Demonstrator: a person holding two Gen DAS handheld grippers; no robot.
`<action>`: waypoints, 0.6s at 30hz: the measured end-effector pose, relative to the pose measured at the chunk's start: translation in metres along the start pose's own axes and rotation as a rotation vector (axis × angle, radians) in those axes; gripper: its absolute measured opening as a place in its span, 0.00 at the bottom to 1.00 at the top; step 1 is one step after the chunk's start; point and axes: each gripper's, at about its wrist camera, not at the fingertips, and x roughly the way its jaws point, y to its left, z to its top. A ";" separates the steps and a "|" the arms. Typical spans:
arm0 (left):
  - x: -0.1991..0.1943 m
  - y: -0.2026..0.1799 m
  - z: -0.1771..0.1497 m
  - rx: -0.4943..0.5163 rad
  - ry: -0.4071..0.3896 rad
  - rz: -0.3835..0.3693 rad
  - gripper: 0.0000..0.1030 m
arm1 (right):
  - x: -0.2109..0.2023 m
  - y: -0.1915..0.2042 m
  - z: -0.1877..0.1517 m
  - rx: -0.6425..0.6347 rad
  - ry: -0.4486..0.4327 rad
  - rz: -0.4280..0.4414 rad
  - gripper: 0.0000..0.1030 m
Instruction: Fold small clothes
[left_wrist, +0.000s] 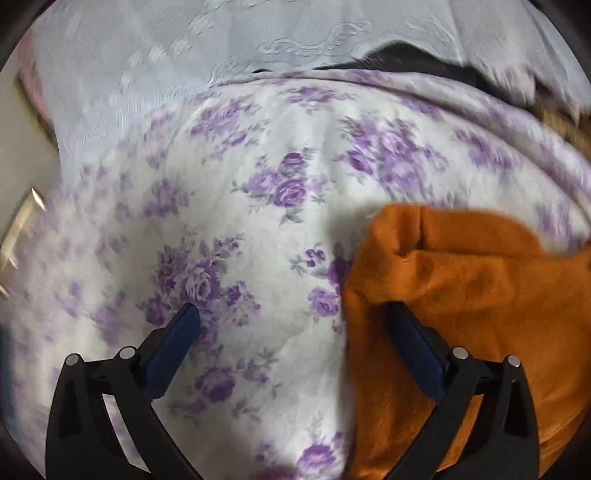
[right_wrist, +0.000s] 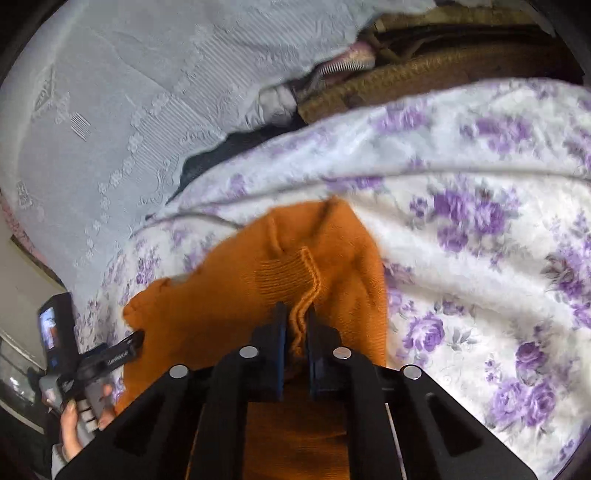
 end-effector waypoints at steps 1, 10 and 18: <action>-0.003 0.004 0.000 -0.012 -0.002 -0.016 0.96 | -0.005 -0.003 0.001 0.018 -0.011 -0.006 0.09; -0.053 0.024 -0.011 -0.076 -0.107 -0.256 0.96 | -0.043 0.041 0.004 -0.172 -0.192 -0.015 0.14; -0.021 -0.034 -0.028 0.131 -0.066 -0.130 0.96 | 0.013 0.037 -0.008 -0.232 0.018 -0.059 0.12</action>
